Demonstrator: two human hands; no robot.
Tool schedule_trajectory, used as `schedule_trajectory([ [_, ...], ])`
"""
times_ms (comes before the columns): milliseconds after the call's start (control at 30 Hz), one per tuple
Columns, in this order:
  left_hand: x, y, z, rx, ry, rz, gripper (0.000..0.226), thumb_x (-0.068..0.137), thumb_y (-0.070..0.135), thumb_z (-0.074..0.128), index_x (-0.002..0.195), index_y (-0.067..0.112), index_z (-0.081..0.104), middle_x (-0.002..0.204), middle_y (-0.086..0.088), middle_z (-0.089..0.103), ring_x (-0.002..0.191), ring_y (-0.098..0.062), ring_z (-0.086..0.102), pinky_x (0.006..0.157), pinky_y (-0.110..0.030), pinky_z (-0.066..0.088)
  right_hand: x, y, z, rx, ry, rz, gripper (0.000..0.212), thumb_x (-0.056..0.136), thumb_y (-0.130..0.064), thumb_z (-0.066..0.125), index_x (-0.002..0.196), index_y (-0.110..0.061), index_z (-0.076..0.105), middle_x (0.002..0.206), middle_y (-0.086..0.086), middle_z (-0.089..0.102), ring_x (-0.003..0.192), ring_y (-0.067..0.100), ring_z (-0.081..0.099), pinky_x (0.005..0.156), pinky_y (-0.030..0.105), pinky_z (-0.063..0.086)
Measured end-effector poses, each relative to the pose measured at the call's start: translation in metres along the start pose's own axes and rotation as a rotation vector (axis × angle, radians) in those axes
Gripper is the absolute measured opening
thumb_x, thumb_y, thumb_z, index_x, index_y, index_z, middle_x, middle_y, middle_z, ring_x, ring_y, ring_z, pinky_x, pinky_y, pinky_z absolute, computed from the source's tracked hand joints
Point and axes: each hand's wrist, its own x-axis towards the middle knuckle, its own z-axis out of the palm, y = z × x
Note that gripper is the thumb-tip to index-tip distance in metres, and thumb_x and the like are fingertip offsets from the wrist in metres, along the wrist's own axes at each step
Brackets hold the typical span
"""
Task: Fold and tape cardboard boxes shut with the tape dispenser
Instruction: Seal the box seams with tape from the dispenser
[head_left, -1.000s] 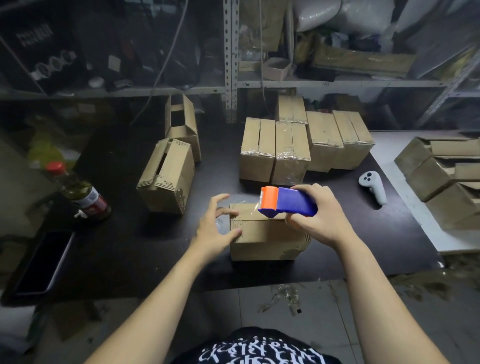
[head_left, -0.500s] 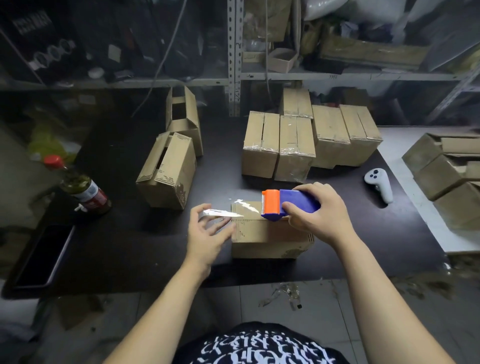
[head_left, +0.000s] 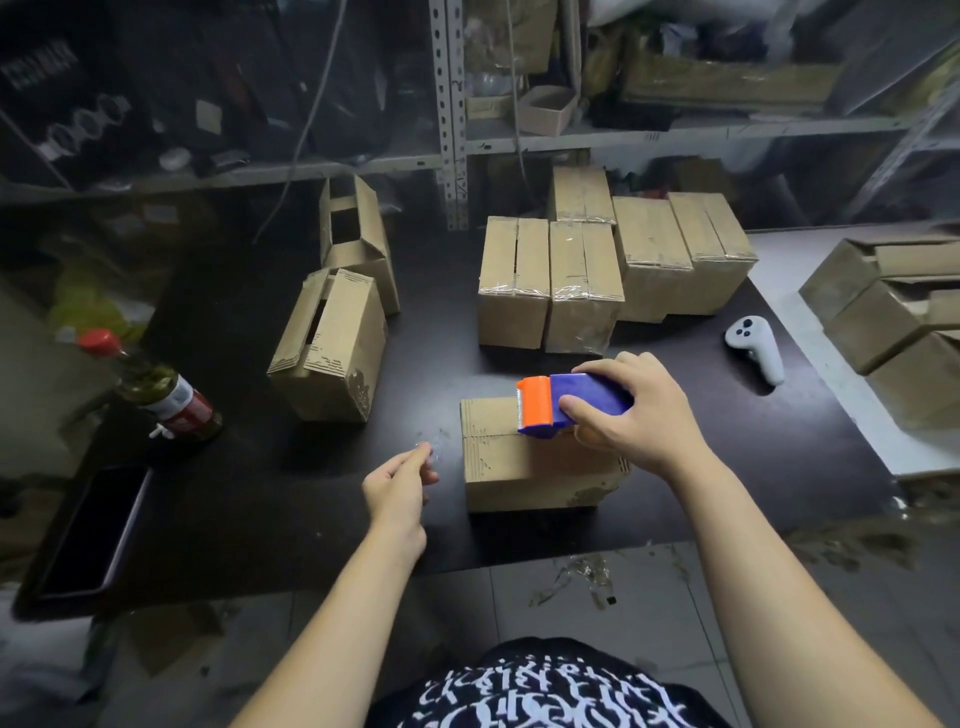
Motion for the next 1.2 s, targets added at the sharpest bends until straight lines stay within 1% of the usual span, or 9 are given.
schedule_trajectory([
  [200, 0.001, -0.022, 0.012, 0.188, -0.121, -0.152, 0.024, 0.088, 0.04, 0.077, 0.098, 0.018, 0.078, 0.094, -0.002, 0.076, 0.081, -0.022, 0.062, 0.061, -0.029, 0.044, 0.0, 0.0, 0.002, -0.005, 0.014, 0.008, 0.037, 0.084, -0.052, 0.076, 0.116, -0.036, 0.071, 0.091, -0.014, 0.06, 0.091, 0.011, 0.048, 0.074, 0.022, 0.041],
  [300, 0.005, -0.02, 0.015, 0.32, -0.117, -0.068, 0.029, 0.089, 0.044, 0.075, 0.098, 0.016, 0.079, 0.087, -0.001, 0.074, 0.075, -0.02, 0.061, 0.054, -0.022, 0.042, 0.0, 0.0, 0.003, 0.004, 0.018, 0.014, 0.04, 0.083, -0.051, 0.076, 0.119, -0.035, 0.072, 0.089, -0.015, 0.058, 0.091, 0.011, 0.048, 0.073, 0.022, 0.042],
  [467, 0.009, -0.006, 0.009, 0.464, -0.039, 0.136, 0.051, 0.08, 0.031, 0.083, 0.128, 0.025, 0.065, 0.112, -0.004, 0.069, 0.101, -0.028, 0.067, 0.07, -0.028, 0.06, 0.0, -0.001, 0.003, 0.019, 0.033, 0.025, 0.042, 0.083, -0.051, 0.077, 0.121, -0.035, 0.072, 0.089, -0.014, 0.058, 0.091, 0.012, 0.048, 0.073, 0.022, 0.042],
  [567, 0.0, 0.009, 0.017, 0.385, -0.31, 0.359, 0.045, 0.088, 0.007, 0.069, 0.131, 0.021, 0.064, 0.124, -0.001, 0.064, 0.113, -0.017, 0.062, 0.082, -0.016, 0.049, -0.001, -0.002, 0.003, 0.021, 0.035, 0.02, 0.043, 0.083, -0.051, 0.077, 0.122, -0.033, 0.072, 0.092, -0.016, 0.059, 0.091, 0.011, 0.048, 0.073, 0.021, 0.042],
  [667, -0.002, 0.017, 0.019, 0.612, -0.563, 0.54, 0.052, 0.089, 0.011, 0.076, 0.136, 0.026, 0.06, 0.133, 0.006, 0.054, 0.121, -0.008, 0.055, 0.097, -0.017, 0.041, -0.001, -0.004, 0.001, 0.017, 0.06, 0.03, 0.044, 0.081, -0.05, 0.078, 0.121, -0.032, 0.072, 0.093, -0.019, 0.058, 0.092, 0.009, 0.048, 0.073, 0.018, 0.039],
  [800, 0.013, 0.029, 0.021, 0.707, -0.676, 0.527, 0.055, 0.091, 0.028, 0.077, 0.139, 0.041, 0.052, 0.143, 0.009, 0.049, 0.13, -0.011, 0.051, 0.107, -0.033, 0.046, -0.003, -0.006, -0.003, 0.018, 0.055, 0.031, 0.048, 0.077, -0.053, 0.081, 0.12, -0.032, 0.071, 0.094, -0.017, 0.06, 0.094, 0.009, 0.052, 0.074, 0.021, 0.042],
  [967, 0.03, 0.051, 0.028, 0.756, -0.79, 0.493, 0.054, 0.091, 0.028, 0.077, 0.137, 0.045, 0.054, 0.143, 0.013, 0.049, 0.13, -0.013, 0.054, 0.105, -0.035, 0.05, -0.006, 0.001, -0.024, 0.15, -0.077, 0.022, 0.062, 0.07, -0.048, 0.091, 0.126, -0.038, 0.067, 0.117, -0.022, 0.067, 0.11, 0.001, 0.062, 0.09, 0.021, 0.051],
  [1067, 0.038, 0.059, 0.03, 0.821, -0.844, 0.495, 0.058, 0.09, 0.034, 0.077, 0.141, 0.045, 0.053, 0.142, 0.022, 0.048, 0.128, -0.004, 0.051, 0.109, -0.037, 0.047, -0.006, 0.004, -0.027, 0.128, -0.123, 0.017, 0.055, 0.07, -0.046, 0.09, 0.122, -0.039, 0.073, 0.1, -0.018, 0.067, 0.096, 0.005, 0.063, 0.082, 0.028, 0.054],
  [1200, 0.042, 0.068, 0.033, 0.883, -0.872, 0.491, 0.059, 0.088, 0.041, 0.078, 0.14, 0.051, 0.053, 0.144, 0.017, 0.047, 0.128, -0.009, 0.051, 0.102, -0.031, 0.047, -0.003, 0.004, -0.024, 0.085, -0.14, 0.03, 0.056, 0.071, -0.049, 0.089, 0.124, -0.038, 0.074, 0.094, -0.015, 0.064, 0.089, 0.009, 0.061, 0.08, 0.034, 0.055],
])
